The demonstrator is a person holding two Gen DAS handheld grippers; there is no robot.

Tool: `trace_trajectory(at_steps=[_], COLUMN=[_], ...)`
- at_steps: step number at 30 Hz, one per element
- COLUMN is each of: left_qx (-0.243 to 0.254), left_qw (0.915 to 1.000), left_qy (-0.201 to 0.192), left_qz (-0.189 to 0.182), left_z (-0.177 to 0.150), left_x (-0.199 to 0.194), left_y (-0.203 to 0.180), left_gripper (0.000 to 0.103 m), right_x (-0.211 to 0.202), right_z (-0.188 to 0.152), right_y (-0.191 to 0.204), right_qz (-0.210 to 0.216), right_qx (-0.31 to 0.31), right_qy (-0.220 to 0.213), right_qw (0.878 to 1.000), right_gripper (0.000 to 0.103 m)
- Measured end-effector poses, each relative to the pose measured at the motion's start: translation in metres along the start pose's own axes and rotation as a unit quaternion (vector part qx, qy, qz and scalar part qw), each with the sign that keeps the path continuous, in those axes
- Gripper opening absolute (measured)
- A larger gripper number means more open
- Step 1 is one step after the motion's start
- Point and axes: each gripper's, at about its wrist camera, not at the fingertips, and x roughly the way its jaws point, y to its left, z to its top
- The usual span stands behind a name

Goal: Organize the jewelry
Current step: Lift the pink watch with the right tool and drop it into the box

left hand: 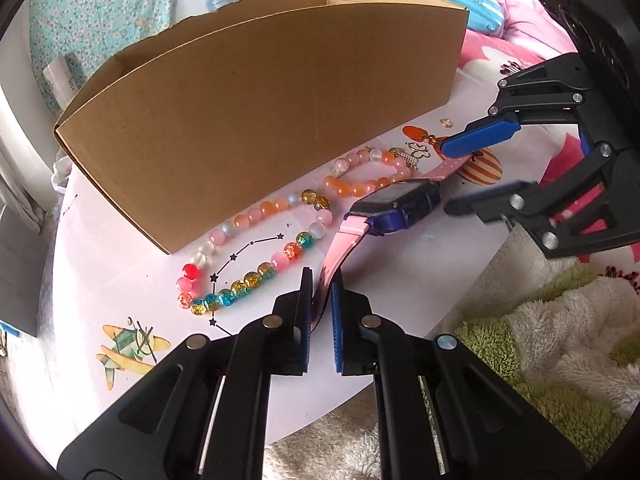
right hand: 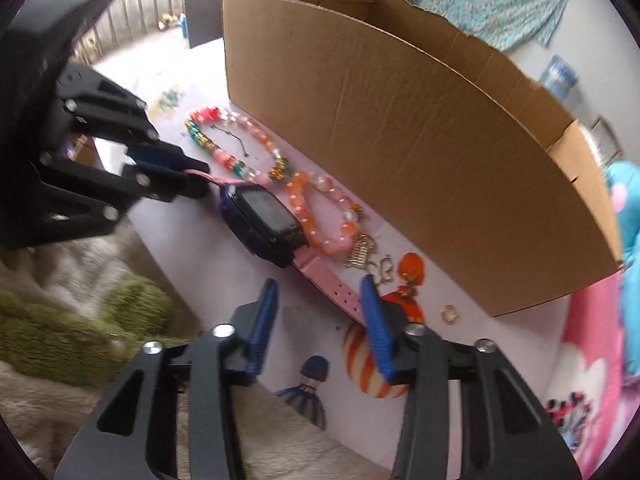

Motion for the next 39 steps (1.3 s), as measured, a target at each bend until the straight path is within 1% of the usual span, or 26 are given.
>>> trace_trajectory(at_steps=[2, 4, 5, 8, 10, 13, 17, 21, 22, 24, 27, 29, 30, 32, 34, 36, 38, 39], left_qx=[0.001, 0.000, -0.001, 0.000, 0.005, 0.008, 0.008, 0.018, 0.018, 0.015, 0.018, 0.022, 0.021, 0.017, 0.007, -0.009, -0.035, -0.051], left_qw=[1.0000, 1.0000, 1.0000, 0.9997, 0.9993, 0.9987, 0.9973, 0.9928, 0.9919, 0.9894, 0.9834, 0.9795, 0.9778, 0.9771, 0.9789, 0.9837, 0.9907, 0.9938], left_qy=[-0.001, -0.004, -0.006, -0.013, -0.020, -0.032, -0.054, -0.093, -0.101, -0.119, -0.153, -0.168, -0.175, -0.180, -0.176, -0.156, -0.119, -0.090], left_qz=[0.001, 0.004, 0.007, 0.021, 0.032, 0.040, 0.049, 0.073, 0.075, 0.082, 0.096, 0.108, 0.113, 0.111, 0.104, 0.089, 0.055, 0.040], left_z=[-0.001, -0.001, -0.002, -0.005, -0.005, -0.004, 0.003, 0.013, 0.017, 0.026, 0.048, 0.063, 0.071, 0.090, 0.110, 0.128, 0.152, 0.164], left_x=[-0.003, -0.002, -0.003, -0.003, -0.005, -0.012, -0.029, -0.056, -0.061, -0.074, -0.096, -0.104, -0.107, -0.109, -0.104, -0.096, -0.075, -0.060], left_y=[-0.003, -0.004, -0.005, -0.012, -0.015, -0.018, -0.019, -0.019, -0.019, -0.015, -0.006, 0.000, 0.004, 0.014, 0.026, 0.041, 0.057, 0.068], left_gripper=[0.008, 0.008, 0.008, 0.007, 0.005, 0.003, 0.002, 0.002, 0.002, 0.002, 0.002, 0.002, 0.002, 0.002, 0.002, 0.002, 0.002, 0.002], right_x=[0.001, 0.005, 0.005, 0.001, -0.004, -0.014, -0.030, -0.050, -0.060, -0.073, -0.090, -0.092, -0.095, -0.099, -0.095, -0.082, -0.062, -0.049], right_z=[-0.001, -0.002, -0.003, -0.006, -0.008, -0.012, -0.017, -0.007, -0.004, 0.009, 0.024, 0.045, 0.050, 0.065, 0.081, 0.097, 0.114, 0.122], right_y=[0.006, 0.014, 0.020, 0.034, 0.042, 0.048, 0.049, 0.049, 0.048, 0.049, 0.038, 0.023, 0.016, -0.003, -0.031, -0.064, -0.095, -0.111], right_qz=[-0.033, -0.066, -0.091, -0.130, -0.157, -0.177, -0.197, -0.222, -0.232, -0.245, -0.256, -0.250, -0.243, -0.218, -0.180, -0.119, -0.057, -0.027], right_qx=[-0.019, -0.035, -0.046, -0.053, -0.056, -0.046, -0.035, -0.030, -0.030, -0.029, -0.019, -0.011, -0.007, 0.004, 0.018, 0.043, 0.072, 0.085], right_qy=[0.000, 0.006, 0.004, -0.011, -0.025, -0.042, -0.063, -0.096, -0.112, -0.134, -0.170, -0.186, -0.192, -0.198, -0.189, -0.162, -0.123, -0.097], right_qw=[0.999, 0.997, 0.995, 0.990, 0.986, 0.982, 0.978, 0.970, 0.966, 0.960, 0.951, 0.950, 0.951, 0.956, 0.965, 0.979, 0.988, 0.991], right_gripper=[0.023, 0.014, 0.012, 0.006, 0.005, 0.004, 0.004, 0.004, 0.004, 0.004, 0.004, 0.004, 0.004, 0.004, 0.004, 0.004, 0.004, 0.004])
